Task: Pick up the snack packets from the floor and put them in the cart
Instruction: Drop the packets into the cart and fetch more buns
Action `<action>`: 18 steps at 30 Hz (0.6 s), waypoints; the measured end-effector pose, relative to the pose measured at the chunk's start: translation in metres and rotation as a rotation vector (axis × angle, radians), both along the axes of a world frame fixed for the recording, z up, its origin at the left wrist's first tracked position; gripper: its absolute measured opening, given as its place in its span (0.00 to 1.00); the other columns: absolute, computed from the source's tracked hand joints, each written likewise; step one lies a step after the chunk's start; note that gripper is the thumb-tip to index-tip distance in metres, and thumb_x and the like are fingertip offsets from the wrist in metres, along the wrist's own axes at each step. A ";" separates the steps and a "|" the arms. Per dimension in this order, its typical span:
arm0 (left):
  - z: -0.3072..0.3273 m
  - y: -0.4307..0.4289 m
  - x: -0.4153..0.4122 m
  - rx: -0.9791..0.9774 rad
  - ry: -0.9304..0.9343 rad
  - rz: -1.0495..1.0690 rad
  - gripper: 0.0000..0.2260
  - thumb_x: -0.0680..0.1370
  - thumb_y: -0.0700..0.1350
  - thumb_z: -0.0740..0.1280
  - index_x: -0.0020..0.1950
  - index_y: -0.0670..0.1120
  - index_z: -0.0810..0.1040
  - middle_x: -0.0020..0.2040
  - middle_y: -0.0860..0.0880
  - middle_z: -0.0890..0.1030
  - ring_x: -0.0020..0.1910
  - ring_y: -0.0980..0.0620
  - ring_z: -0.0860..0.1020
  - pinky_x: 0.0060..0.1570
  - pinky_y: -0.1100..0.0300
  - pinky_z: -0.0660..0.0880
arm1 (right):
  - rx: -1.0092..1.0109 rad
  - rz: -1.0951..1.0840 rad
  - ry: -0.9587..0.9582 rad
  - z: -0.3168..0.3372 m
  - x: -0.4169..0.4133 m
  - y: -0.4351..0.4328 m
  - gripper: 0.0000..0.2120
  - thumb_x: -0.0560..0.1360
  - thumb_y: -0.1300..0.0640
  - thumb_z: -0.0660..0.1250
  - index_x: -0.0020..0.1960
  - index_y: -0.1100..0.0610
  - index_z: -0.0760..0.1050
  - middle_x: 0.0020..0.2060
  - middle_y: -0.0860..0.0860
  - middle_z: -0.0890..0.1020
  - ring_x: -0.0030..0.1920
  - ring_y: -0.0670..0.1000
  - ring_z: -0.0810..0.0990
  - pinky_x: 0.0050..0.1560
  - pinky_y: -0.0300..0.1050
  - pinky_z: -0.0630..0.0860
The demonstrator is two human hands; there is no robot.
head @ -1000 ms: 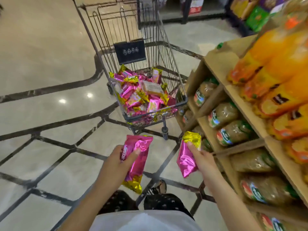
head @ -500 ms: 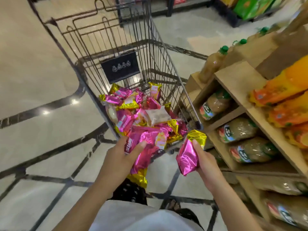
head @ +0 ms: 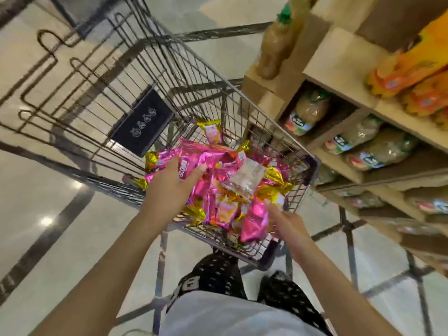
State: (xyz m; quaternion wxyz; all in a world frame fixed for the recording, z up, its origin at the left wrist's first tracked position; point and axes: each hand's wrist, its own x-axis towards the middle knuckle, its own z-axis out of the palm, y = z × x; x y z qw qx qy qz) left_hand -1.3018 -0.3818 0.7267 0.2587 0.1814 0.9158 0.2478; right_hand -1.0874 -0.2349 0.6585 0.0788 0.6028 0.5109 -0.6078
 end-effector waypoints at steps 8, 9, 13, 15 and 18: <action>0.009 0.014 0.016 0.060 0.059 -0.207 0.37 0.75 0.69 0.56 0.75 0.45 0.63 0.67 0.39 0.75 0.65 0.40 0.74 0.61 0.50 0.70 | 0.076 -0.107 -0.037 0.019 0.022 -0.019 0.36 0.69 0.32 0.68 0.54 0.65 0.77 0.42 0.54 0.80 0.48 0.56 0.81 0.56 0.54 0.75; 0.009 0.014 0.027 0.048 0.051 -0.249 0.37 0.75 0.69 0.56 0.76 0.46 0.62 0.69 0.41 0.74 0.66 0.41 0.74 0.61 0.49 0.70 | 0.095 -0.121 -0.037 0.024 0.031 -0.023 0.33 0.69 0.32 0.67 0.54 0.62 0.78 0.41 0.52 0.78 0.49 0.55 0.80 0.54 0.52 0.75; 0.007 0.004 0.102 -0.019 0.062 -0.547 0.33 0.78 0.63 0.60 0.78 0.48 0.58 0.71 0.44 0.71 0.65 0.43 0.73 0.56 0.52 0.70 | 0.200 -0.169 -0.095 0.043 0.088 -0.047 0.37 0.72 0.35 0.67 0.70 0.60 0.69 0.64 0.54 0.76 0.64 0.55 0.74 0.52 0.42 0.67; 0.002 -0.004 0.144 -0.095 0.127 -0.764 0.35 0.78 0.65 0.58 0.78 0.47 0.57 0.74 0.45 0.67 0.67 0.44 0.71 0.57 0.51 0.72 | 0.312 -0.152 -0.152 0.050 0.129 -0.069 0.39 0.72 0.36 0.68 0.74 0.59 0.64 0.70 0.56 0.72 0.68 0.56 0.71 0.56 0.42 0.67; -0.005 -0.018 0.203 -0.208 0.240 -1.043 0.35 0.78 0.66 0.58 0.78 0.48 0.57 0.75 0.45 0.64 0.69 0.44 0.69 0.62 0.50 0.70 | 0.507 -0.048 -0.314 0.060 0.200 -0.115 0.40 0.72 0.34 0.66 0.73 0.60 0.64 0.68 0.57 0.72 0.68 0.57 0.69 0.64 0.48 0.68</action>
